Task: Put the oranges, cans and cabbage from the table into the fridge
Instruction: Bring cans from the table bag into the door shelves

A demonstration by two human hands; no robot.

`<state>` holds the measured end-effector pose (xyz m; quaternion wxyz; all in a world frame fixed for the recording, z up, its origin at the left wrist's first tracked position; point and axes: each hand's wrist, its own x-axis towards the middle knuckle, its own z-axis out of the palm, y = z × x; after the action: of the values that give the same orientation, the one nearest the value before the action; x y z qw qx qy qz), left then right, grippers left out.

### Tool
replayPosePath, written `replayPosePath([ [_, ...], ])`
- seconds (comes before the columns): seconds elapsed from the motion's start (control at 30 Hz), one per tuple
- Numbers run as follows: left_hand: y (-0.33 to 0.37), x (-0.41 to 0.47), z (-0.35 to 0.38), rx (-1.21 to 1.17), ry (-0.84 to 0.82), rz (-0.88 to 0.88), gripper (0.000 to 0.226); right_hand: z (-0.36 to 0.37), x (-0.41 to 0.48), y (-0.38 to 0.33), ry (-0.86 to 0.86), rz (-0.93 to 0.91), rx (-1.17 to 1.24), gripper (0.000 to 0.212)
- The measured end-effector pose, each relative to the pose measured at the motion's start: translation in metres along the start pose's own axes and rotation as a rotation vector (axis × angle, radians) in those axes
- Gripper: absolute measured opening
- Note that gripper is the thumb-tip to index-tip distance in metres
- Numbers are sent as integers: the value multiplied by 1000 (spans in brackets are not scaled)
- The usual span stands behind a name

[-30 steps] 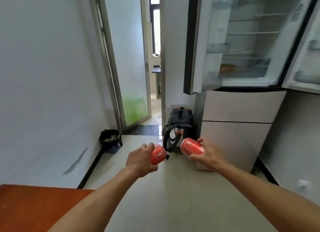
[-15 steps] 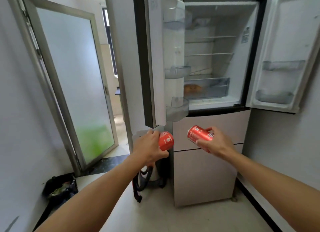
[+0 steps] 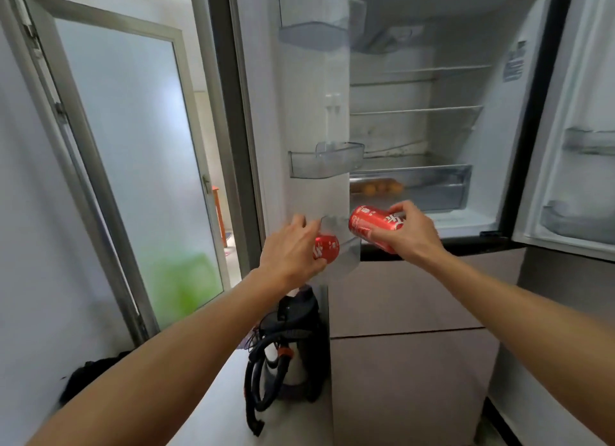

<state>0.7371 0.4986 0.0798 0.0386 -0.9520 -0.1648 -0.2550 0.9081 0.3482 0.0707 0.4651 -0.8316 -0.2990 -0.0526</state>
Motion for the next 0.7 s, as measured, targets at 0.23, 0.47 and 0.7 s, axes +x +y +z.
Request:
replayPosePath([
  [0.23,19,59,16,64,130,-172,53,33,99,20,-182,-317,-75,74],
  [0.47,25,84,44,239,114,-282,51,57,139,37,-360,-512,-168,79],
  [0.7,30,88,91,318,-44,-356,51,76,150,45,-448,-649,-216,67],
])
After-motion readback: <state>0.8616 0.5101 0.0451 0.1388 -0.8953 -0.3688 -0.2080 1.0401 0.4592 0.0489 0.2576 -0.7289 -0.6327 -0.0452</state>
